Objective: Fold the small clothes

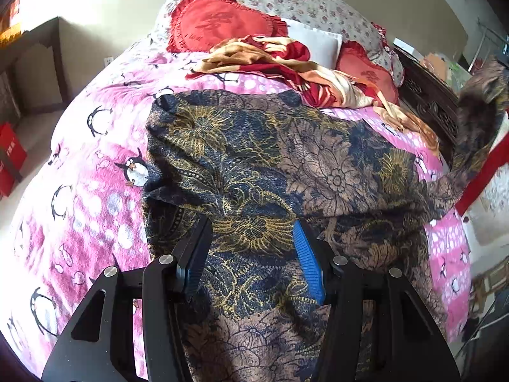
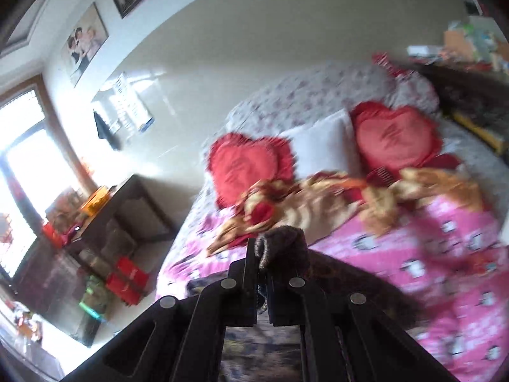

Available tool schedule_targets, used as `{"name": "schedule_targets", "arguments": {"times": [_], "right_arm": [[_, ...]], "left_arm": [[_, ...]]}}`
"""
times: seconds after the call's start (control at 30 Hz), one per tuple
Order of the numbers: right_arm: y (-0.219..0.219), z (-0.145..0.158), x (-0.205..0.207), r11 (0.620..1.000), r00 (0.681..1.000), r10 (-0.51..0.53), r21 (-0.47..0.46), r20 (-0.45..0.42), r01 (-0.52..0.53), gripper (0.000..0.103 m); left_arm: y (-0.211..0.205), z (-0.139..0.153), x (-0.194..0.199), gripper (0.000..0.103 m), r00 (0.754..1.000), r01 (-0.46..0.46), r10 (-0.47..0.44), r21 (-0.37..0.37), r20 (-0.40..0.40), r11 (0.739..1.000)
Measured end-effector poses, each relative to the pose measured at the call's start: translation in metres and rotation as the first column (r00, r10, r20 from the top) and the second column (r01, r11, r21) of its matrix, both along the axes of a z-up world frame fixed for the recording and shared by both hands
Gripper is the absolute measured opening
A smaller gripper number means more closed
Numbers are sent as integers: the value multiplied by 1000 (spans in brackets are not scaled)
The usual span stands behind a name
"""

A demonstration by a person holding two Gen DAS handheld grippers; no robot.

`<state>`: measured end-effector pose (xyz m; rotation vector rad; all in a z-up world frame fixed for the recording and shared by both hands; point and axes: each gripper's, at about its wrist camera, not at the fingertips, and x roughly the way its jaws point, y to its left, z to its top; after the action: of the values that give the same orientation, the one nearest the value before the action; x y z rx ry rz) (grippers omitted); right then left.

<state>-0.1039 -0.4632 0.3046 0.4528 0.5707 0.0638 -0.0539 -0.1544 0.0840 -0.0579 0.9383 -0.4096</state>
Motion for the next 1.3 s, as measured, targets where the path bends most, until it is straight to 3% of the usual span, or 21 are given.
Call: {"name": "schedule_targets", "arguments": {"times": [0.03, 0.07, 0.13, 0.23, 0.33, 0.43, 0.53, 0.7, 0.73, 0.8, 0.83, 0.87, 0.93, 1.03, 1.1, 1.17, 1.23, 1.3], "right_arm": [[16, -12, 13, 997, 997, 68, 22, -28, -68, 10], [31, -23, 26, 987, 985, 157, 40, -70, -154, 27], [58, -47, 42, 952, 937, 307, 55, -165, -302, 44], [56, -59, 33, 955, 949, 283, -50, -139, -292, 51], [31, -83, 34, 963, 972, 157, -191, -175, -190, 52], [29, -125, 53, 941, 941, 197, -216, -276, -261, 52], [56, -169, 71, 879, 885, 306, -254, -350, -404, 52], [95, -227, 98, 746, 826, 362, -397, -432, -534, 53], [99, -239, 103, 727, 816, 355, -414, -456, -548, 53], [100, -250, 104, 713, 811, 321, -439, -489, -547, 25], [99, -247, 100, 727, 827, 315, -442, -466, -526, 5], [98, -241, 94, 742, 842, 319, -438, -435, -508, 4], [100, -214, 66, 779, 901, 295, -466, -319, -420, 4], [113, -190, 23, 784, 936, 284, -512, -206, -350, 4], [130, -191, -10, 789, 933, 304, -496, -194, -361, 4], [143, -209, -37, 789, 910, 337, -455, -241, -412, 4], [149, -225, -46, 779, 886, 356, -428, -298, -457, 4], [140, -238, -53, 787, 883, 325, -421, -338, -451, 5]], "left_arm": [[1, -1, 1, 53, 1000, -4, 4, -4, -5, 1000], [3, -1, 2, 53, 1000, -9, 9, -5, -6, 1000], [8, -2, 3, 53, 1000, -11, 11, 8, 2, 1000], [14, -8, 8, 53, 1000, -18, 18, 22, 0, 1000], [18, -14, 15, 53, 999, -32, 32, 7, -23, 999], [20, -18, 18, 53, 998, -45, 44, -9, -33, 999], [19, -20, 19, 53, 999, -39, 39, 7, -37, 999], [25, -20, 21, 53, 998, -50, 51, 21, -40, 999], [26, -20, 21, 53, 998, -53, 54, 22, -40, 998], [29, -19, 21, 53, 998, -54, 55, 22, -36, 998], [31, -18, 21, 53, 998, -55, 55, 21, -32, 998], [32, -18, 20, 53, 998, -59, 59, 20, -28, 998], [34, -19, 22, 53, 997, -68, 68, 12, -33, 998], [33, -20, 23, 53, 996, -78, 78, -7, -44, 997], [30, -20, 20, 53, 996, -72, 71, -19, -49, 997], [24, -20, 16, 53, 998, -47, 46, -27, -52, 999], [15, -20, 13, 53, 999, -15, 14, -21, -51, 1000], [2, -22, 12, 53, 998, 24, -25, -22, -62, 999]]}}
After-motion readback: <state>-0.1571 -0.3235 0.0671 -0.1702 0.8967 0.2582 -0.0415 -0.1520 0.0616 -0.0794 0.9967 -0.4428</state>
